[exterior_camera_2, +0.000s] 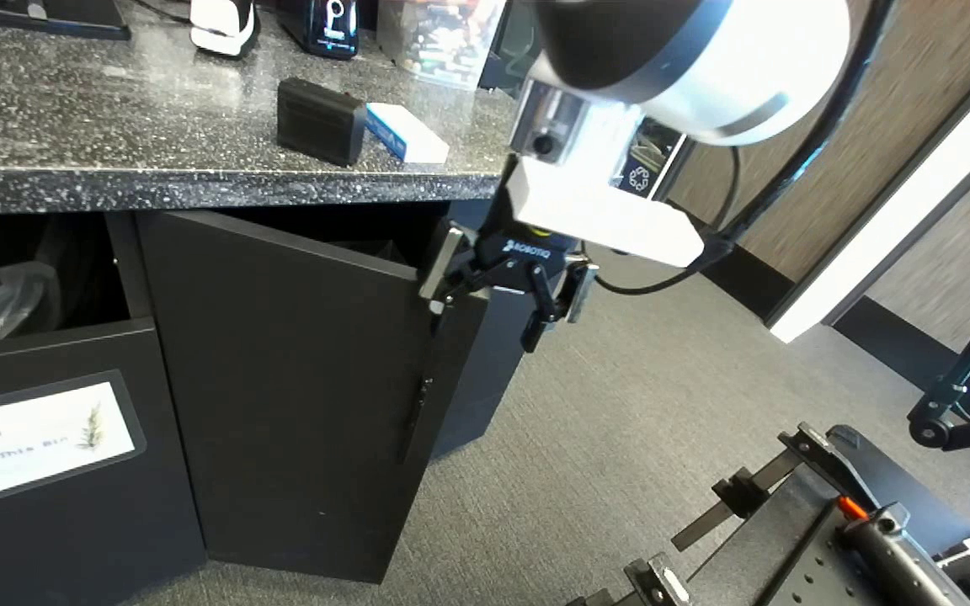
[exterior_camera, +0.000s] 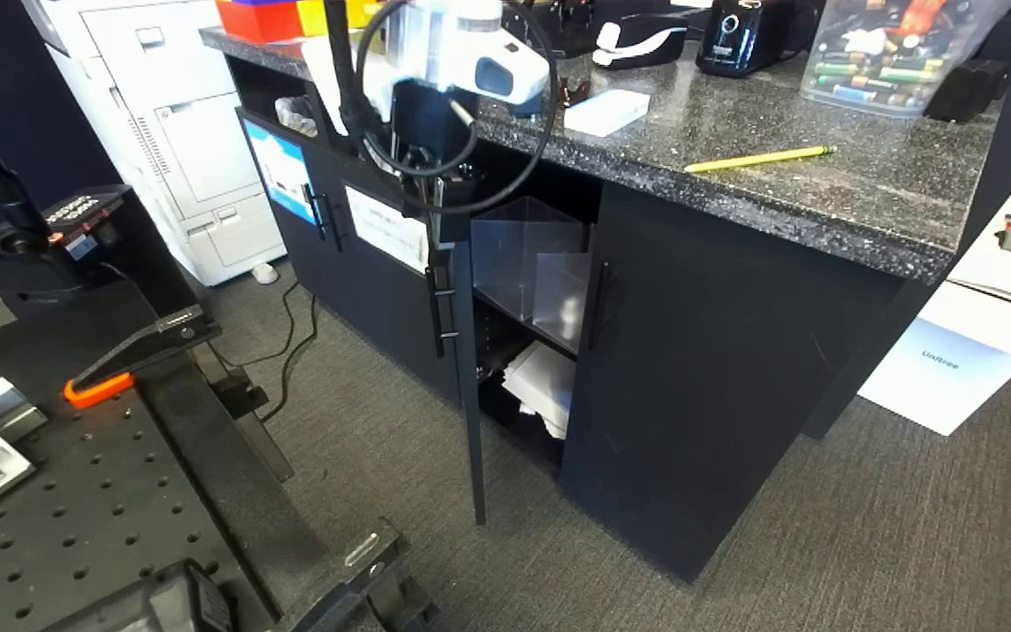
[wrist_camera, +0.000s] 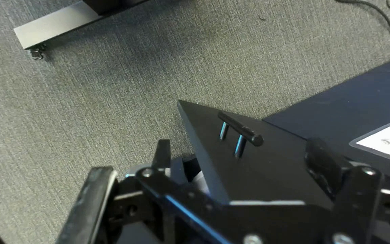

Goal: Close the cabinet door

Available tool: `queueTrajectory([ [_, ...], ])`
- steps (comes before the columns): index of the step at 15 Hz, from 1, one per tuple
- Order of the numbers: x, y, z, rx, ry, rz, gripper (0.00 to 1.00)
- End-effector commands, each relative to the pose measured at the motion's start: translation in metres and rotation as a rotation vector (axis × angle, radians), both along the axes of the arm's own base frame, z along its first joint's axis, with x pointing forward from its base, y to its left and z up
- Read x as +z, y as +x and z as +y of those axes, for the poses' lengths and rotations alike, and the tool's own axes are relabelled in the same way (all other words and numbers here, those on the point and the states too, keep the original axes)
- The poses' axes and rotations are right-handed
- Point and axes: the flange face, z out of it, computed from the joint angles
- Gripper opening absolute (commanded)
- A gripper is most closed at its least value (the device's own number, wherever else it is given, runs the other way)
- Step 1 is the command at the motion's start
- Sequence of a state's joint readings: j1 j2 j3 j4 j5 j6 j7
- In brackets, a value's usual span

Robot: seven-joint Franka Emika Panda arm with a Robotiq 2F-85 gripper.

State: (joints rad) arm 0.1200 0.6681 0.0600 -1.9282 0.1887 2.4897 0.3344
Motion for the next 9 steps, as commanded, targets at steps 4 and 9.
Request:
queueTrajectory([
  [4,-0.035,0.065,0.032,-0.067,-0.083,-0.051,1.0],
  [9,-0.032,0.09,0.026,-0.106,-0.214,-0.136,1.0],
])
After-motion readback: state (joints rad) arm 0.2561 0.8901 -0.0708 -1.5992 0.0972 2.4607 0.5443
